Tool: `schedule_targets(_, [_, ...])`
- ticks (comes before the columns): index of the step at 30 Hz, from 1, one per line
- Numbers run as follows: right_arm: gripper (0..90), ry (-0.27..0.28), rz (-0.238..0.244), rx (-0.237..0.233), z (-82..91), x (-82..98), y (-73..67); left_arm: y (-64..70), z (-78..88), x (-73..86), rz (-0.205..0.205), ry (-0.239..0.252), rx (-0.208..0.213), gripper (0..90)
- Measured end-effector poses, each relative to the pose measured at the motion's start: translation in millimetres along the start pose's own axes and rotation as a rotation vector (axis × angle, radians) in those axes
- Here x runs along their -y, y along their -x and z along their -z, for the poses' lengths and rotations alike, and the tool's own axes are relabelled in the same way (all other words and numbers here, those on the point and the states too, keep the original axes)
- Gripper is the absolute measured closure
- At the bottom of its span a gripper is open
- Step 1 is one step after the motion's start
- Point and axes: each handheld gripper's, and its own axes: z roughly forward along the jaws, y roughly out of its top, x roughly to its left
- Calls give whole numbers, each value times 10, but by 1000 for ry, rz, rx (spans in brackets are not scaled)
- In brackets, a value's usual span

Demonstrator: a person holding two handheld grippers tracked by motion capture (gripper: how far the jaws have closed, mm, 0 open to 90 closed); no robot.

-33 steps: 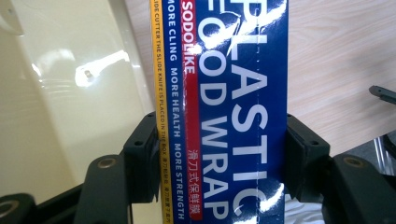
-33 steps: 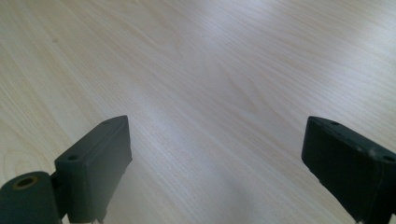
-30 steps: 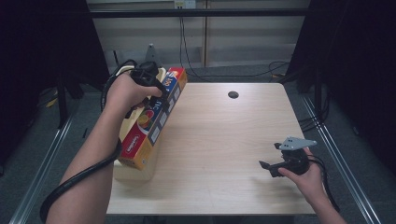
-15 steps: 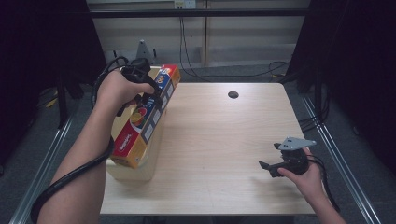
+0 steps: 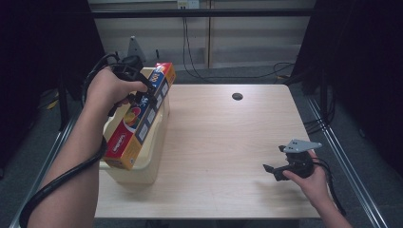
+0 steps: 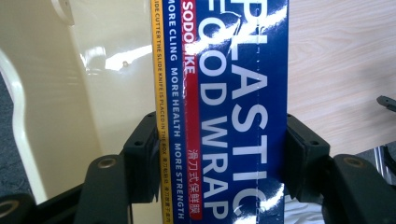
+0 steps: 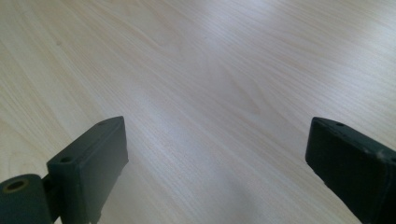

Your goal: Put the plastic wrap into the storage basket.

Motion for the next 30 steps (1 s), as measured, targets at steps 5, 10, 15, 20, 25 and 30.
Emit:
schedule_targets(5, [51, -1, 0, 2, 0, 1, -1, -56, 24, 26, 21, 8, -4, 403])
schedule_targets(10, [39, -3, 6, -3, -1, 1, -3, -110, 35, 47, 35, 8, -11, 403])
schedule_targets(15, [29, -3, 7, -1, 1, 4, -8, -161, 32, 64, 49, 11, -26, 403])
schedule_targets(20, [24, 1, 8, -2, 0, 6, 2, -204, 43, 86, 59, 17, -30, 403])
schedule_targets(25, [25, -1, 9, -6, 2, 5, -2, -243, 53, 106, 68, 12, -34, 403])
schedule_targets(30, [24, -2, 9, -5, 1, 5, -2, -287, 39, 125, 72, 16, -44, 403])
